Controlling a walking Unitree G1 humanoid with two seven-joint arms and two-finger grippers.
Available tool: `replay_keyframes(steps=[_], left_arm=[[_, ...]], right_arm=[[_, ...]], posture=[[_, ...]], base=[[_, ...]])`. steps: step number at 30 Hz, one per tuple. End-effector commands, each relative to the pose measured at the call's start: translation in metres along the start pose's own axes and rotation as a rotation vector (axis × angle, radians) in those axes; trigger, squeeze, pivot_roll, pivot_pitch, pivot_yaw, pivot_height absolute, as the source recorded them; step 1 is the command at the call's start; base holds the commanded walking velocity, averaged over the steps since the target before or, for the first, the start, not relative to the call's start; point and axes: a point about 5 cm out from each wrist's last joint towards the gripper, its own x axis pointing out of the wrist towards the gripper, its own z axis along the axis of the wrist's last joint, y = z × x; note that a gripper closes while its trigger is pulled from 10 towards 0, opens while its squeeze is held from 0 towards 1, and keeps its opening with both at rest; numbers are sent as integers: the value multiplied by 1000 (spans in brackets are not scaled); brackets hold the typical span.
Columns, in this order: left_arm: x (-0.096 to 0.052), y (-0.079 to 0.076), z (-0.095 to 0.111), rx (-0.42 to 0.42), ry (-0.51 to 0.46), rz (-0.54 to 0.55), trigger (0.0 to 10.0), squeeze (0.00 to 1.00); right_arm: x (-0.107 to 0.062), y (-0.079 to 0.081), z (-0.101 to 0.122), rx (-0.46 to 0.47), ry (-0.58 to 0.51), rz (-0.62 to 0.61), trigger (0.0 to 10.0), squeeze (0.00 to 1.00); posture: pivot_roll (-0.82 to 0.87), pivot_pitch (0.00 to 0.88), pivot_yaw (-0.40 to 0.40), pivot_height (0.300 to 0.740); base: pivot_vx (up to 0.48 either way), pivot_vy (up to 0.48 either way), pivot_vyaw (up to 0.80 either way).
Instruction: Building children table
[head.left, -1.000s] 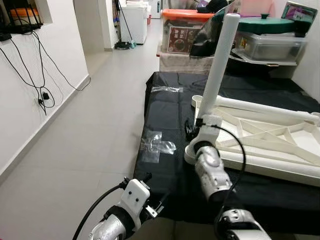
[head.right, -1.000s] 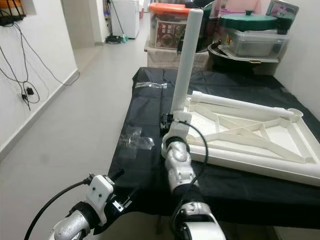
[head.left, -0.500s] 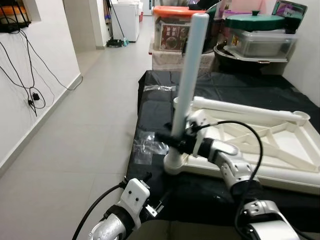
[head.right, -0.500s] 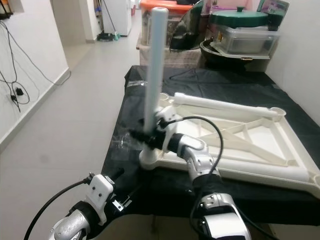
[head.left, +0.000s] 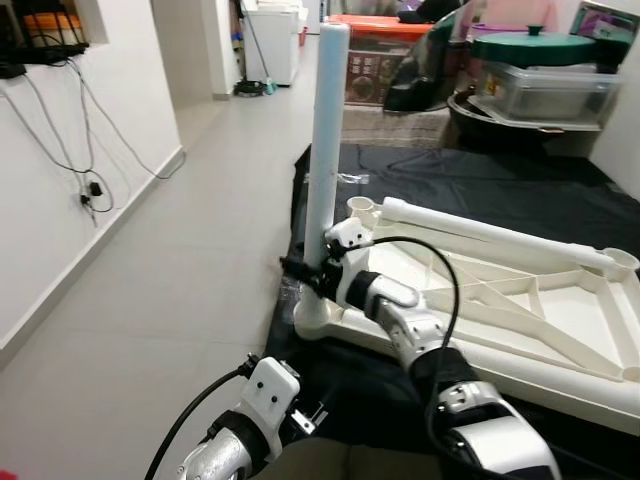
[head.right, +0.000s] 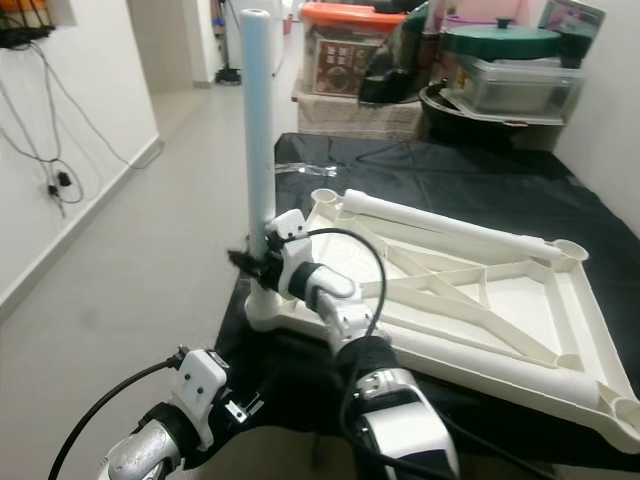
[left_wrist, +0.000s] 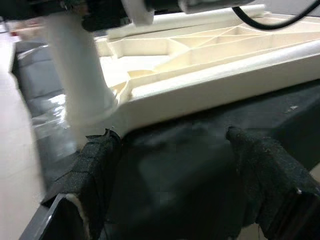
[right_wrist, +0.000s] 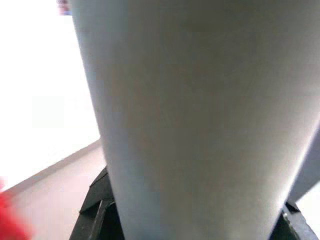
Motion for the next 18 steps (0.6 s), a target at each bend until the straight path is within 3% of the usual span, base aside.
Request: replay_keyframes(steps=[1, 2, 5, 7, 10, 13, 14, 15, 16, 18], left_arm=[[-2, -1, -3, -4, 23, -2, 10000, 0], [-2, -1, -3, -5, 23, -2, 10000, 0], [-2, -1, -3, -5, 23, -3, 10000, 0], [-1, 0, -2, -6, 22, -1, 10000, 0], [-1, 0, -2, -6, 22, -1, 10000, 0], [0, 0, -1, -7, 21, 3, 10000, 0], [0, 1, -1, -7, 20, 4, 10000, 0], [0, 1, -1, -7, 20, 4, 10000, 0], [0, 1, -1, -8, 20, 5, 10000, 0], [1, 0, 0, -8, 19, 4, 10000, 0]], right_arm=[[-10, -26, 1, -15, -7, -282, 0, 0], [-14, -32, 0, -25, -7, -389, 0, 0], [-19, -33, -2, -31, -10, -493, 0, 0], [-23, -25, -3, -13, -29, -605, 0, 0], [-23, -25, -3, -13, -29, -605, 0, 0], [-25, -11, -4, 16, -48, -684, 0, 0], [-23, -4, -4, 16, -54, -684, 1647, 0], [-23, -4, -4, 16, -54, -684, 1647, 0], [-21, 2, -5, 16, -53, -686, 10000, 0], [-22, 6, -6, -8, -61, -692, 10000, 0]], posture=[[95, 0, -52, 740], [94, 0, -56, 740], [95, 0, -56, 740], [95, 0, -57, 740], [95, 0, -57, 740], [100, 0, -60, 740], [97, 0, -60, 740], [97, 0, -60, 740], [96, 0, -60, 740], [96, 0, -61, 740]], base=[[0, 0, 0], [0, 0, 0], [0, 0, 0], [0, 0, 0], [0, 0, 0], [0, 0, 0], [0, 0, 0], [0, 0, 0], [0, 0, 0], [0, 0, 0]])
